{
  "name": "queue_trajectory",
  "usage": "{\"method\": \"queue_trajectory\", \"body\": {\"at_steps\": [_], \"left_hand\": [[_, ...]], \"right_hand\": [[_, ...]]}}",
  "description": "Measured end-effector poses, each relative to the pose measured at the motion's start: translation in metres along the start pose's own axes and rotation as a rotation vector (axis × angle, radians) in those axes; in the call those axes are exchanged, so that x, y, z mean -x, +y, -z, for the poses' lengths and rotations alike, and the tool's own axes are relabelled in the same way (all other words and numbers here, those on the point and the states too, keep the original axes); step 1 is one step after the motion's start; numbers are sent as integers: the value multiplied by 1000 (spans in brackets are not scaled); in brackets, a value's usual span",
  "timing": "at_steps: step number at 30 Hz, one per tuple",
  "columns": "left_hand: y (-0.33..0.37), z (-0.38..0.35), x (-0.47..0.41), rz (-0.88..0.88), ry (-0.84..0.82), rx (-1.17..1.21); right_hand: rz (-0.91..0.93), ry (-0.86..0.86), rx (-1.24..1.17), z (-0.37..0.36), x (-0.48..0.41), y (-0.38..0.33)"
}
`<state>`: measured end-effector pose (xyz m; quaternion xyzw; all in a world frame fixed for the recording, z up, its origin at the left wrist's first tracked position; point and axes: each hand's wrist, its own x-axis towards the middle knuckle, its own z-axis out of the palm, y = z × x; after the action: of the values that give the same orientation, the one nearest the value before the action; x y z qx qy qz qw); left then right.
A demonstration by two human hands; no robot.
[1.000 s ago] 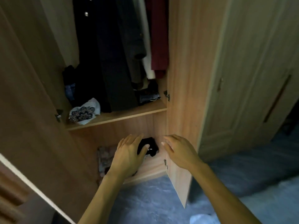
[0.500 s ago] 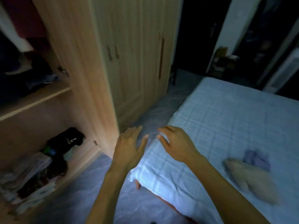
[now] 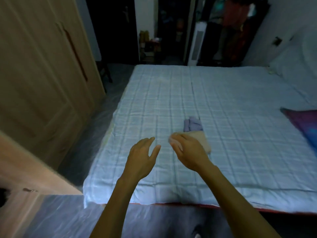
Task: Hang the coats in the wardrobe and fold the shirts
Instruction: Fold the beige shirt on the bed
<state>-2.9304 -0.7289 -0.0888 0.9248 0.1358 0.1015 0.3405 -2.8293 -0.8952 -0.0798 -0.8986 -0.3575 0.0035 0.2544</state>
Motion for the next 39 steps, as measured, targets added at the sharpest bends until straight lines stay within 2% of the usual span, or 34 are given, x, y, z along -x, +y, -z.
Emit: {"method": "queue_trajectory", "body": {"at_steps": [5, 8, 11, 18, 29, 35, 39], "left_hand": [[61, -71, -35, -49, -100, -8], [85, -117, -51, -30, -158, -27], [104, -153, -64, 1, -193, -40], [118, -193, -89, 121, -214, -28], [56, -240, -183, 209, -343, 24], [-7, -281, -258, 289, -479, 20], [-47, -302, -309, 311, -521, 23]], "right_hand": [[-91, 73, 41, 31, 24, 87], [-138, 13, 44, 43, 33, 144], [-147, 38, -15, 56, 40, 193], [-222, -89, -104, 43, 36, 265], [-367, -182, -122, -27, -38, 304], [-473, -289, -142, -73, -97, 310], [-461, -392, -173, -108, -143, 317]]}}
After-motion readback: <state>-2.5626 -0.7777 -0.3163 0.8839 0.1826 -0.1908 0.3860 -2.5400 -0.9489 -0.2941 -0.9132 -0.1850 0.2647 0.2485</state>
